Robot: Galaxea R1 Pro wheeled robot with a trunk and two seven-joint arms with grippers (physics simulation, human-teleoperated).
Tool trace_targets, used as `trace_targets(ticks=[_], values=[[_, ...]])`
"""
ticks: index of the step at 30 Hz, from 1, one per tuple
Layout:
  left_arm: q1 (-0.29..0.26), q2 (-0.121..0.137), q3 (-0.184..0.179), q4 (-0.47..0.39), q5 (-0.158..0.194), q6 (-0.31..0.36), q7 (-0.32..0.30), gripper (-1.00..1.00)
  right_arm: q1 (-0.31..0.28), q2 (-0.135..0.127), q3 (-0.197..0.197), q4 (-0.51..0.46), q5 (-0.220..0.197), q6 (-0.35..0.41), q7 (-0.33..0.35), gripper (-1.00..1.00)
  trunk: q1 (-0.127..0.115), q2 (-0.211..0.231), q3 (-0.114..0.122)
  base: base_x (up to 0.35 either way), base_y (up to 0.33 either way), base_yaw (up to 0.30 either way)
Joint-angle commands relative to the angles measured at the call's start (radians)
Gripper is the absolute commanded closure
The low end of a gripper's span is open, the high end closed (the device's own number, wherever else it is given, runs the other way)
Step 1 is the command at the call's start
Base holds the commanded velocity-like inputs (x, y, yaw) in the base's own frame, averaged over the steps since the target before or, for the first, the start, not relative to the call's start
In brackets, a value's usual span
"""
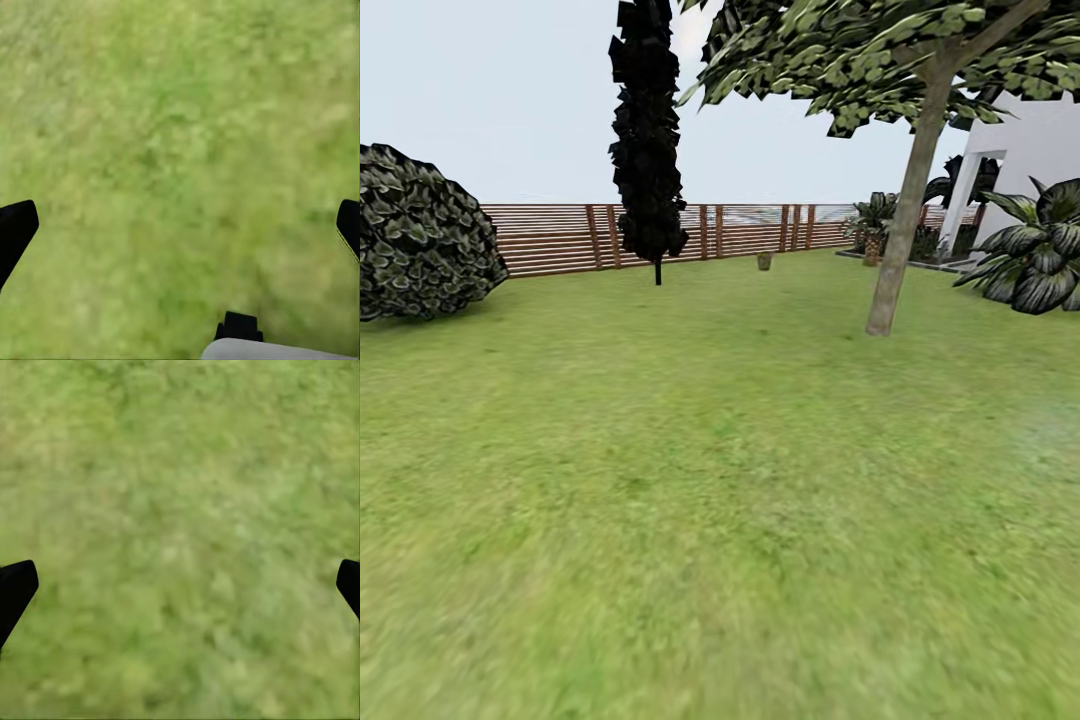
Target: Take the three Easter eggs out of the wicker basket on the lawn in the garden, then place them on the lawn next to a single tree (choose any tree) so that all three eggs are next to the same tree and none are left in the basket.
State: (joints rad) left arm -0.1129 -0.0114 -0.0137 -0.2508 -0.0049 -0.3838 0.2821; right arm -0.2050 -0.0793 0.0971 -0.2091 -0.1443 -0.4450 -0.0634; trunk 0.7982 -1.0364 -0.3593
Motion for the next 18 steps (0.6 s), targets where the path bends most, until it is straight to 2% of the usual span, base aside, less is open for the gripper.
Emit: trace_targets(ticks=[1, 18], values=[[-0.001, 0.000, -0.002, 0.001, -0.001, -0.003, 0.005, -1.00, -0.001, -0.001, 0.009, 0.001, -0.009, -0.003, -0.003, -1.00, 0.001, -0.001, -0.001, 0.335, 0.000, 0.000], [-0.001, -0.001, -0.002, 0.001, -0.001, -0.003, 0.005, -1.00, -0.001, -0.001, 0.007, 0.002, -0.009, -0.003, -0.003, -1.00, 0.001, -0.001, -0.001, 0.335, 0.000, 0.000]])
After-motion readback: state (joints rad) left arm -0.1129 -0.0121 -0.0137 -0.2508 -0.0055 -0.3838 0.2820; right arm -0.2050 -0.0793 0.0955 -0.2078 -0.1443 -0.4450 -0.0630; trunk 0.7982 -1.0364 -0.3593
